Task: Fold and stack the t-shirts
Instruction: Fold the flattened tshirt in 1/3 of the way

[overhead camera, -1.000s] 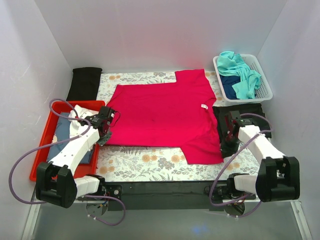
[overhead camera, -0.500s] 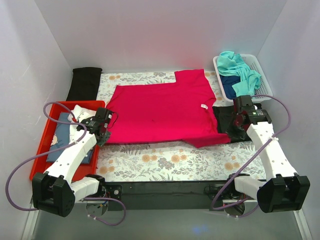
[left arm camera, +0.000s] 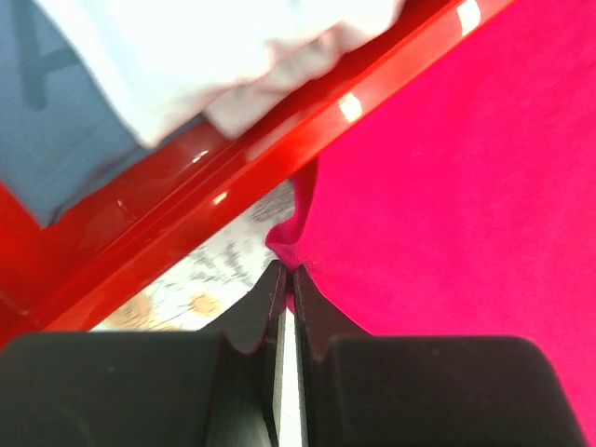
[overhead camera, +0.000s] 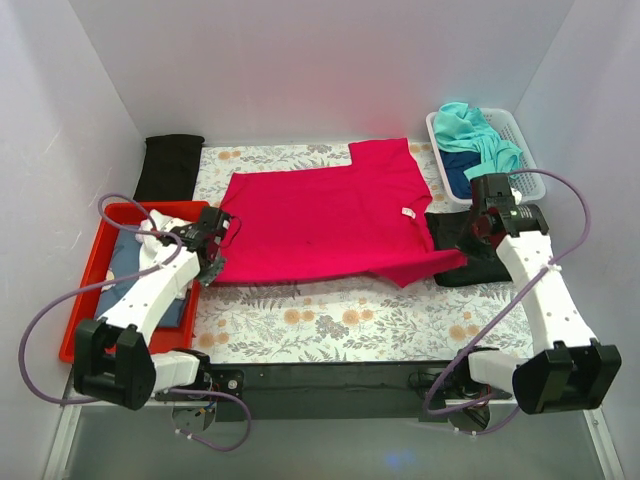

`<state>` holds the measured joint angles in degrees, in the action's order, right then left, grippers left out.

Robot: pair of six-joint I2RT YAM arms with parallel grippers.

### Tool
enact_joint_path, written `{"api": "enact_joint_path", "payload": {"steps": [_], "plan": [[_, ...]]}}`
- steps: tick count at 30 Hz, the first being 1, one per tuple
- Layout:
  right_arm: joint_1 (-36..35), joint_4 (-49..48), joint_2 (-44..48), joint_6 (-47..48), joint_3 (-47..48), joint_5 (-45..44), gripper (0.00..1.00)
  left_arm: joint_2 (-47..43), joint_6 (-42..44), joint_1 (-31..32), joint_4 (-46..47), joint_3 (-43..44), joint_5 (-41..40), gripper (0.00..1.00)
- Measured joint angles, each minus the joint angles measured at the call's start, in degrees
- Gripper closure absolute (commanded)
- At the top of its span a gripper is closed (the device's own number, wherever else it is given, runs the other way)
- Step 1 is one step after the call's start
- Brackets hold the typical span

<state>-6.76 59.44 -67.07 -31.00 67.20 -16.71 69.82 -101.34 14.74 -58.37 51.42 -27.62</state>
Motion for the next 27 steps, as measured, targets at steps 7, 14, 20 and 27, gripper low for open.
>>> {"api": "enact_joint_path", "payload": {"steps": [7,14,20,27], "plan": [[0.0,-6.1,-9.4,2.3,5.5,1.4,0.99,9.0,1.6,-0.2,4.0,7.8,-1.6,1.0],[0.0,-12.2,-19.1,4.9,13.5,4.0,0.99,17.2,3.5,-1.7,8.3,13.7,-2.6,1.0],[0.0,-15.2,-27.7,6.4,19.3,6.3,0.99,23.2,4.9,-4.2,11.2,17.2,-2.6,1.0],[0.0,-17.0,-37.3,7.6,26.9,8.8,0.99,30.1,6.5,-5.3,14.0,21.2,-2.7,1.0]]}}
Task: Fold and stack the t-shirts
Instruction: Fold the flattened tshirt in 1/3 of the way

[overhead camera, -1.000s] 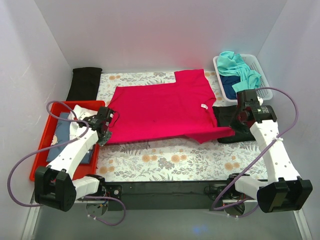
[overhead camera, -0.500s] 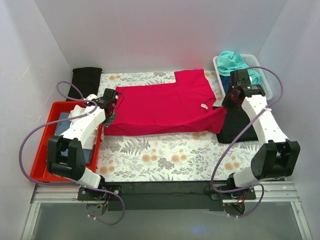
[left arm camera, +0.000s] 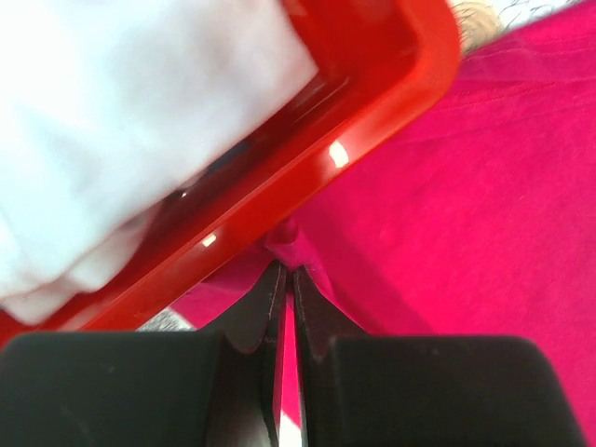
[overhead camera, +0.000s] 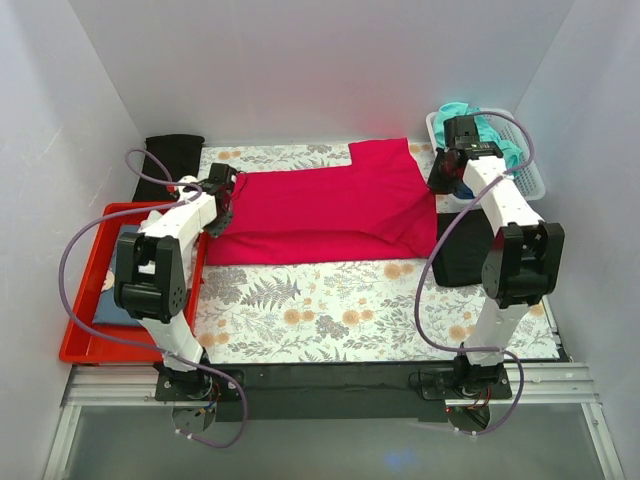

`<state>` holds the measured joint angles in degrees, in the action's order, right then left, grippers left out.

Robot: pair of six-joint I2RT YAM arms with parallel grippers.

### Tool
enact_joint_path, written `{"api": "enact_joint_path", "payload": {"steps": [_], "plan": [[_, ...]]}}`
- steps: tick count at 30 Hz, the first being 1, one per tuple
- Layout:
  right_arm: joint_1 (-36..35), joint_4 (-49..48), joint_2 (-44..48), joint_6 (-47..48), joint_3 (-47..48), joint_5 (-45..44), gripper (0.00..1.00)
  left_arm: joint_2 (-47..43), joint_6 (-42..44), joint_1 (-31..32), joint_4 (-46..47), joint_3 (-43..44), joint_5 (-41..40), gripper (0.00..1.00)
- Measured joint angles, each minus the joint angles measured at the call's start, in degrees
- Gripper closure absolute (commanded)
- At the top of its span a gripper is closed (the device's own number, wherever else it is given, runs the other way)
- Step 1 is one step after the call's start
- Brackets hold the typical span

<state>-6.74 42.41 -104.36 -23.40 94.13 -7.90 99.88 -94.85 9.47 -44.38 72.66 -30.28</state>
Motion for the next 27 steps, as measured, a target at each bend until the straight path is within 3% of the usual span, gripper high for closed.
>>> {"api": "enact_joint_path", "payload": {"steps": [4,6,11,12,16,18,21,27], "plan": [[0.0,-0.7,-4.6,0.3,4.0,1.5,0.99,4.1,0.6,-0.1,1.4,2.5,0.0,1.0],[0.2,-0.8,-6.8,0.5,5.9,2.4,0.86,5.7,0.9,-0.2,1.9,3.1,0.0,0.89],[0.7,-0.4,-14.2,1.7,13.7,4.1,0.71,8.3,1.9,-0.7,3.6,3.8,-0.3,0.68],[0.8,-0.6,-16.3,1.8,16.6,4.6,0.61,8.8,2.1,-0.7,3.9,4.5,-0.4,0.6],[1.5,-1.5,-22.8,2.7,26.3,5.9,0.6,11.2,3.3,-0.7,6.3,9.1,-0.8,0.48],[1.6,-2.2,-23.5,2.9,27.5,6.8,0.61,11.4,4.4,-0.9,8.7,10.8,-0.7,0.47],[1.6,-3.2,-21.0,3.5,23.8,8.0,0.65,10.7,6.3,-1.1,11.9,11.6,0.3,0.46],[-0.2,-3.5,-7.6,4.3,2.3,9.6,0.66,6.9,9.6,0.2,15.8,4.9,5.9,0.47]]}}
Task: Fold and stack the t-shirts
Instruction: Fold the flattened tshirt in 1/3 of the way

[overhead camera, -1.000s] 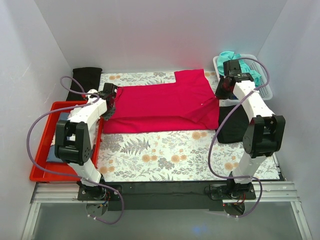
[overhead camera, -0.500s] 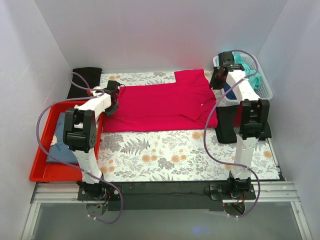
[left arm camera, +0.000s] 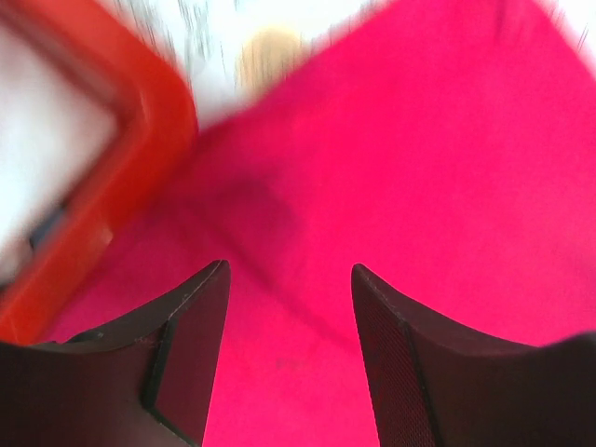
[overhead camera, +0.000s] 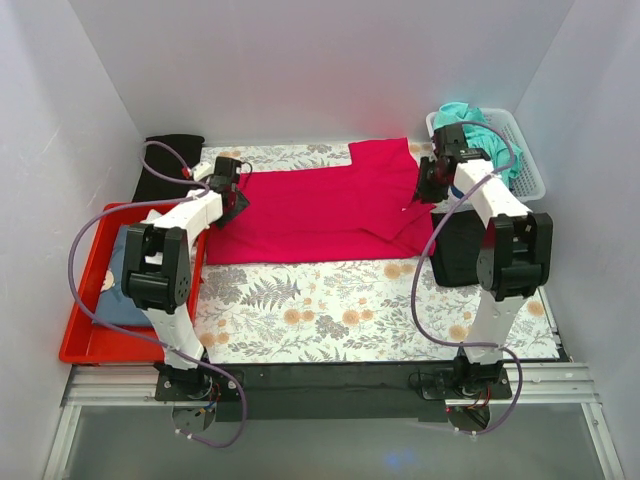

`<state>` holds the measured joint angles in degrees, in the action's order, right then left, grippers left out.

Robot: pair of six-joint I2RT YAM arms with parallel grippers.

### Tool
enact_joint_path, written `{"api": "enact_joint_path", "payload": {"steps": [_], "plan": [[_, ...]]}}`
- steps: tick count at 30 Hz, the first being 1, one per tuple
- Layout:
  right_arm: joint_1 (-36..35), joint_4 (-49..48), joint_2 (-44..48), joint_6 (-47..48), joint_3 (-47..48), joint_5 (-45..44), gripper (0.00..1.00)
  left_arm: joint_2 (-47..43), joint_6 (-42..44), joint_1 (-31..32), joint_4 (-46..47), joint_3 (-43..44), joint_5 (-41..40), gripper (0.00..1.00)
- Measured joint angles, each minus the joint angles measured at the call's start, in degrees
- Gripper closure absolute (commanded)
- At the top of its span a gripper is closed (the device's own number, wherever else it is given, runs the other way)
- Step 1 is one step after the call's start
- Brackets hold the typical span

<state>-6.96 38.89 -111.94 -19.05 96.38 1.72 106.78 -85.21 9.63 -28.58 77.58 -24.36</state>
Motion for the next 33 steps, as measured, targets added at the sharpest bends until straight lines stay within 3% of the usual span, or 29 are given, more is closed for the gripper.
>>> {"api": "enact_joint_path", "payload": {"steps": [6,15,23,33], "plan": [[-4.0,-0.6,9.0,1.0,-12.0,1.3,0.67,-6.5,0.4,3.9,0.7,-11.0,4.9,0.47],[-4.0,-2.7,8.0,1.1,-20.5,3.4,0.7,-9.8,-1.2,4.1,0.8,-20.0,7.3,0.48],[-3.9,-5.5,-0.4,1.5,-18.3,3.2,0.72,-7.9,-1.9,4.2,0.4,-18.6,5.3,0.48],[-3.4,-6.2,2.5,0.8,-22.3,-0.8,0.74,-7.3,-6.8,4.5,-1.5,-18.4,1.8,0.48]]}}
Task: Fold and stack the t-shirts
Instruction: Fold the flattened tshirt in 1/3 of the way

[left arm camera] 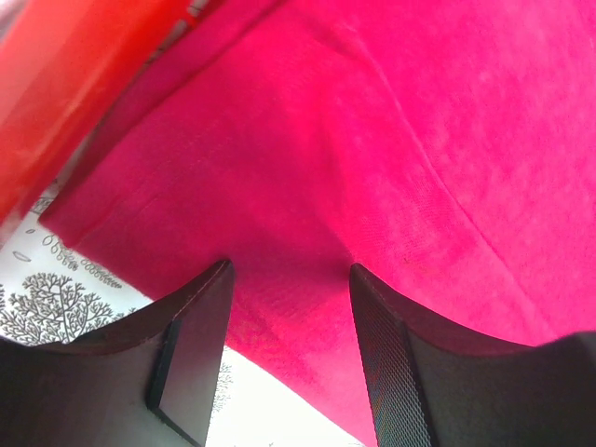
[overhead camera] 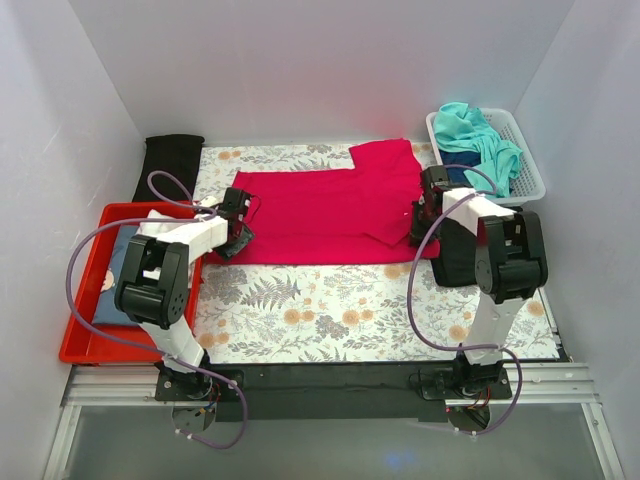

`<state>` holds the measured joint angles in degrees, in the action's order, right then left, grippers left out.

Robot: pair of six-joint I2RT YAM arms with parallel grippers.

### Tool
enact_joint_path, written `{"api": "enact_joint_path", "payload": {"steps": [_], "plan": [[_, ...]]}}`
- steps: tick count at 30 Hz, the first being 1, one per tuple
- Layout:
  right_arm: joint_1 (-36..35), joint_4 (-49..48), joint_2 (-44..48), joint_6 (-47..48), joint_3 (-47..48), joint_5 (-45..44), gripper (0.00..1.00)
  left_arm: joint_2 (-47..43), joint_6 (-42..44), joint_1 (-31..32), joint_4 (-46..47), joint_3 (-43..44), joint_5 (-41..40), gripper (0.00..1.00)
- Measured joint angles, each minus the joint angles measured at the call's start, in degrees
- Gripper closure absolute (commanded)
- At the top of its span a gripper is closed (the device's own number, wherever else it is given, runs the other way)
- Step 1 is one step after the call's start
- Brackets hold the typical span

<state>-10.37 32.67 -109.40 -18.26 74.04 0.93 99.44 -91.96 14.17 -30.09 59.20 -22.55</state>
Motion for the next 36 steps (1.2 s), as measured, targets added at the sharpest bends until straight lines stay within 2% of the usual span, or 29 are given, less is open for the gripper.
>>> {"api": "enact_joint_path", "payload": {"steps": [8,14,23,29,36], "plan": [[3.6,1.7,5.7,-0.9,-7.0,-2.9,0.75,-4.6,-4.1,0.1,0.0,-5.4,-0.7,0.48],[4.1,4.4,6.7,-0.6,-7.8,-3.4,0.77,-9.8,-4.4,0.1,-3.0,-9.4,1.6,0.49],[0.9,7.0,9.1,0.5,-2.9,-2.9,0.67,-15.2,0.7,1.3,-5.7,-9.2,3.4,0.44],[-3.8,6.2,9.9,0.3,-0.8,1.3,0.62,-16.4,3.3,1.4,-4.1,-5.4,3.4,0.41],[-4.0,3.4,8.1,0.0,-1.9,7.9,0.6,-16.4,4.1,1.4,-4.2,-5.1,3.4,0.4]]}}
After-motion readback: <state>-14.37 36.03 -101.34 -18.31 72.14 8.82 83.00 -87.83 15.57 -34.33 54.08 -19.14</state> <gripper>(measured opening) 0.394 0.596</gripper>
